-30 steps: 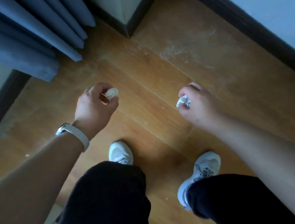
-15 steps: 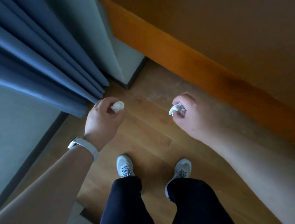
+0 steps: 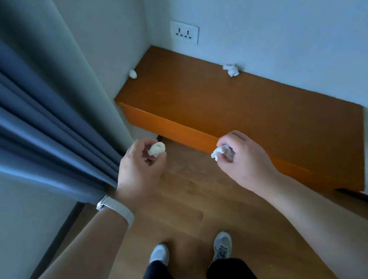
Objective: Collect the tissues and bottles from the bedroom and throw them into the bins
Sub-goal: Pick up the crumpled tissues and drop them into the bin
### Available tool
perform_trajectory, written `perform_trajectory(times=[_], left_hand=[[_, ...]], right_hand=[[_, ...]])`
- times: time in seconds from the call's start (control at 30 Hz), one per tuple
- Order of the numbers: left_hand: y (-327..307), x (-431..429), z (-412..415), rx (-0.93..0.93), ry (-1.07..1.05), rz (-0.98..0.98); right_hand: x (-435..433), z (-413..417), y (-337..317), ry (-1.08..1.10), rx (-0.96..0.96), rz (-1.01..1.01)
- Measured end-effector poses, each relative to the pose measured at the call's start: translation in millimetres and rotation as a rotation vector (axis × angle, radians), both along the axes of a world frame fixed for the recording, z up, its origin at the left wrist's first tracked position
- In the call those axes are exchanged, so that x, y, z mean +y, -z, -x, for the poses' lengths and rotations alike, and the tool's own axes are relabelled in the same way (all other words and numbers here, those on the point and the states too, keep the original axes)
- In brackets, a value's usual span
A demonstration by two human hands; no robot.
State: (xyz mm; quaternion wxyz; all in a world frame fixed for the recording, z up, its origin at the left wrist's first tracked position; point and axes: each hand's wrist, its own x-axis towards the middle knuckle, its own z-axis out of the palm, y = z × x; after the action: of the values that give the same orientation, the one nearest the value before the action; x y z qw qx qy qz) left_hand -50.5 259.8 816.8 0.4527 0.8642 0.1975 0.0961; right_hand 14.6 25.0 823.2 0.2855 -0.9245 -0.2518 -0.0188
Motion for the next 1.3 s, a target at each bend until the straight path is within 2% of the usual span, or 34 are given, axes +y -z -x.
perform_trajectory(times=[0.17, 0.33, 0.63, 0.97, 1.3], left_hand=[[-37, 11, -3, -0.101, 0.104, 0.023], [-62, 23, -1, -0.166, 0.309, 0.048], [-88, -2, 15, -0.201, 0.653, 0.153], [-115, -100, 53, -0.192, 0.895, 0.226], [-130, -271, 119, -0.144, 1.05, 0.147]], right_hand=[[7, 28, -37, 0.207, -0.03, -0.072], [19, 70, -69, 0.444, -0.076, -0.164], [3, 145, -107, 0.772, -0.003, -0.147], [-72, 222, -124, 1.012, -0.026, -0.304], [-215, 320, -126, 1.174, -0.081, -0.406]])
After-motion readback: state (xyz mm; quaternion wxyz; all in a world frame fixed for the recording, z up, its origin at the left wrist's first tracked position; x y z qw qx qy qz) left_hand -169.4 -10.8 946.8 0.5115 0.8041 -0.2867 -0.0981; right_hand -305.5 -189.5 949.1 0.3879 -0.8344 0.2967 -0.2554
